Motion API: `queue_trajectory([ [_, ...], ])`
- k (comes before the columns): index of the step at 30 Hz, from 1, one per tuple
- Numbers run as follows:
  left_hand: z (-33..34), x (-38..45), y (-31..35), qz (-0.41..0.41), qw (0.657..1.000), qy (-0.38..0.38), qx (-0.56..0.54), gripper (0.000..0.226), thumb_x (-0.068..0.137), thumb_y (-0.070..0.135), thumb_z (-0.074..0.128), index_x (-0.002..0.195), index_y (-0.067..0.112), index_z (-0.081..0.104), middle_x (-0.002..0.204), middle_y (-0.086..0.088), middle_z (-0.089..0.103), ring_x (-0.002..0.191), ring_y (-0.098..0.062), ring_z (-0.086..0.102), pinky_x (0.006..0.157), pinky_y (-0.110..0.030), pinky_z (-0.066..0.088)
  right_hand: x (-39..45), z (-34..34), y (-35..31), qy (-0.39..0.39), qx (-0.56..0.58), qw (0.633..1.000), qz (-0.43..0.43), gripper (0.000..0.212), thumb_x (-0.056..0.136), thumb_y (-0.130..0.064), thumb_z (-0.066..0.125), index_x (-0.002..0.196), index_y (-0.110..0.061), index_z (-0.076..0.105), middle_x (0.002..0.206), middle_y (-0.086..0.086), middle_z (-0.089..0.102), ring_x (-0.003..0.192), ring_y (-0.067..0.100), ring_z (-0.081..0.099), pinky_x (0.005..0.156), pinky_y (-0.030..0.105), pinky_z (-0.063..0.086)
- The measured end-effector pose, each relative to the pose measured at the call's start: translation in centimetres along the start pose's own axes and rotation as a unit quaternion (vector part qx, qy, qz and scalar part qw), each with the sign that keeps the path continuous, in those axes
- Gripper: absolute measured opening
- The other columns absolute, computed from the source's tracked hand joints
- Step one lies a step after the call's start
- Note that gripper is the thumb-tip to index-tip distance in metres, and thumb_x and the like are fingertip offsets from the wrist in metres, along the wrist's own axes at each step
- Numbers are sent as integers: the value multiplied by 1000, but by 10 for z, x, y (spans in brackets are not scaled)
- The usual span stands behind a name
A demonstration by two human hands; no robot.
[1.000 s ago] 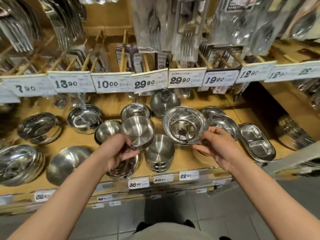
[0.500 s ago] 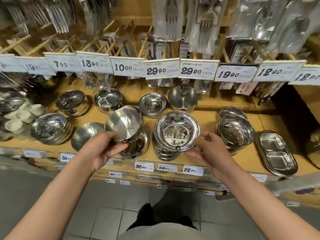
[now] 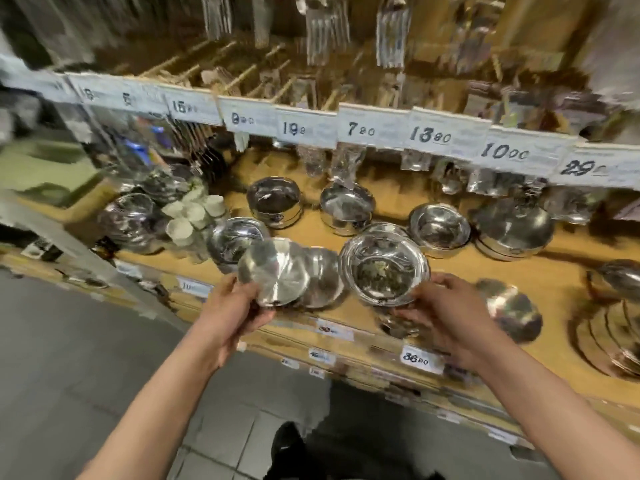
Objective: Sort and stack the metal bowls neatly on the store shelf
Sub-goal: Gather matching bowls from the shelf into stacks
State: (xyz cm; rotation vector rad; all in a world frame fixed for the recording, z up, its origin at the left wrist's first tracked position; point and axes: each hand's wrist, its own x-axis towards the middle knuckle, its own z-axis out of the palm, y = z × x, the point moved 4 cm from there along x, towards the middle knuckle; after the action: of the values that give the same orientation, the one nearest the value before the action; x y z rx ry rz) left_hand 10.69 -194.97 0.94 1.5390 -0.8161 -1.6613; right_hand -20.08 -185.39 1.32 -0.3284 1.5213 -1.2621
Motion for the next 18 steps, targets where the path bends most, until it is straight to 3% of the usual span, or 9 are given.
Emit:
queue_trajectory([
  [1, -21, 8, 5, 5, 1000, 10, 9, 26, 99, 8, 57, 124, 10, 55, 116, -15, 70, 74, -20, 77, 61, -28, 63, 5, 21, 3, 6, -10, 1000, 2, 24, 93, 3, 61, 116, 5, 59, 102, 28, 74, 82, 35, 77, 75, 42, 64],
  [4, -82, 31, 23, -9, 999, 41, 11, 42, 98, 9, 60, 138, 13, 45, 127, -15, 65, 72, -22, 78, 60, -28, 63, 21, 85, 3, -5, -22, 1000, -12, 17, 94, 2, 60, 110, 4, 64, 107, 28, 73, 76, 27, 76, 62, 35, 63],
  [7, -124, 45, 43, -15, 999, 28, -12, 39, 98, 7, 59, 136, 10, 51, 114, -14, 72, 78, -26, 78, 57, -26, 61, 34, 141, 2, -5, -13, 1000, -3, 10, 94, 3, 62, 104, 1, 61, 108, 27, 72, 80, 25, 78, 62, 32, 64],
  [10, -150, 55, 57, -18, 1000, 20, -8, 26, 98, 7, 59, 124, 13, 61, 110, -15, 74, 86, -31, 77, 59, -27, 62, 47, 188, 3, -2, -35, 999, 17, 20, 94, -1, 65, 113, 1, 58, 110, 26, 70, 79, 28, 77, 55, 27, 61],
  [13, -168, 64, 63, -11, 1000, 22, -17, 22, 99, 8, 59, 119, 15, 63, 104, -11, 77, 87, -25, 77, 62, -28, 62, 59, 228, 5, -11, -53, 998, 23, 8, 97, -1, 60, 104, -2, 56, 112, 25, 66, 81, 31, 76, 61, 31, 64],
  [18, -187, 82, 65, 11, 999, 38, -23, 24, 99, 7, 58, 120, 15, 65, 106, -10, 76, 83, -20, 77, 65, -28, 63, 81, 274, 15, -22, -50, 998, 6, 19, 96, 3, 57, 89, -10, 46, 88, 19, 54, 73, 26, 67, 55, 25, 61],
])
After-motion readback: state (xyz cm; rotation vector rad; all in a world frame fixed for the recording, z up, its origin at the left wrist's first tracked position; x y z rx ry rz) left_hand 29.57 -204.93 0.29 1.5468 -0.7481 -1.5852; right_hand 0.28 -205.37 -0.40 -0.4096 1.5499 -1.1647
